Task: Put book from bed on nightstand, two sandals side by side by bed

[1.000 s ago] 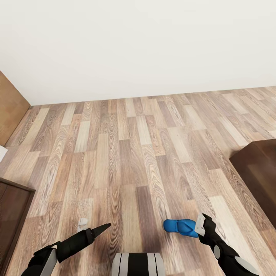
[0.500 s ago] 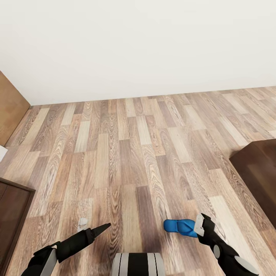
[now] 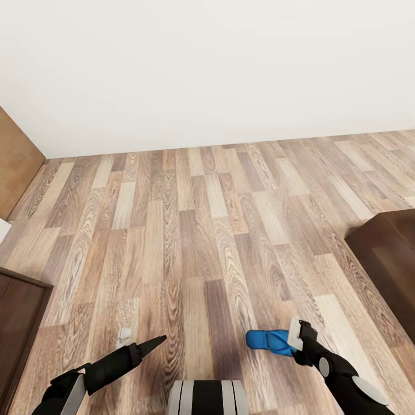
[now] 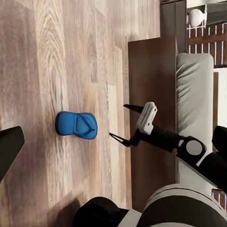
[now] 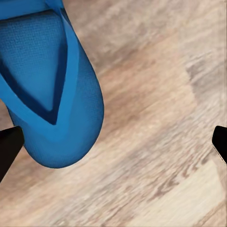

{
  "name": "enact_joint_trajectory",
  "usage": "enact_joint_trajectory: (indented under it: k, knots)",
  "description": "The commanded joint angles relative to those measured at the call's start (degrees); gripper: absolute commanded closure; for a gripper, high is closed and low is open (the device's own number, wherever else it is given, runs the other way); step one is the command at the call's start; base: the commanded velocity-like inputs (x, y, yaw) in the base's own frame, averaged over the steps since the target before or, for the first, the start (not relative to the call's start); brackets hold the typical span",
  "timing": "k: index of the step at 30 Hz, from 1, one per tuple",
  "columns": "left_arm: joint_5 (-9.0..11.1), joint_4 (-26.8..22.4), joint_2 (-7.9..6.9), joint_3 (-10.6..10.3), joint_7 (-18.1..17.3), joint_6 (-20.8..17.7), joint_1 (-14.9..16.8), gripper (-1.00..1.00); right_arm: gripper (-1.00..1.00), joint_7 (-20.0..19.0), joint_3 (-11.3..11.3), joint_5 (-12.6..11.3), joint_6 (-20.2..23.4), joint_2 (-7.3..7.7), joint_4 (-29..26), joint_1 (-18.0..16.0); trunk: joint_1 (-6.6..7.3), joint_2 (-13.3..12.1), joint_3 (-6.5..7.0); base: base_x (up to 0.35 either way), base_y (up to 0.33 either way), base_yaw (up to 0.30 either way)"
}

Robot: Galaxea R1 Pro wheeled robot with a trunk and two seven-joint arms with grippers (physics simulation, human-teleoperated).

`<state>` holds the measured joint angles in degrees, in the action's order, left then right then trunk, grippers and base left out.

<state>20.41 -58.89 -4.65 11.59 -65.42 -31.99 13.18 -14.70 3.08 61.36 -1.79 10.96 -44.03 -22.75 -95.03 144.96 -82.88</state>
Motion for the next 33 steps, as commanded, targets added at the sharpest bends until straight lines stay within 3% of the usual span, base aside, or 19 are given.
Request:
enact_joint_trajectory:
  k: [1,24,29,33]
  knots:
    - [0.2,0.0,0.0,0.0,-0.1,-0.5,0.0,-1.0,-1.0,-0.2,0.0,0.6,-0.2,0.03,-0.3,0.0,0.01,0.0,-0.03,0.0,0.0,0.0]
    - [0.2,1.1,0.0,0.0,-0.1,-0.4,0.0,-1.0,-1.0,-0.4,0.3,0.4,0.1,-0.08,-0.5,0.0,0.01,0.0,-0.03,0.0,0.0,0.0]
    - [0.2,1.5,0.0,-0.1,-0.1,-0.4,0.0,-1.0,-1.0,-7.4,0.1,0.3,0.0,-0.02,-0.6,0.0,0.01,0.0,-0.03,0.0,0.0,0.0]
    - [0.2,1.5,0.0,-0.1,-0.1,-0.4,0.0,-1.0,-1.0,-10.4,-0.1,0.3,0.0,-0.01,-0.6,0.0,0.01,0.0,-0.03,0.0,0.0,0.0]
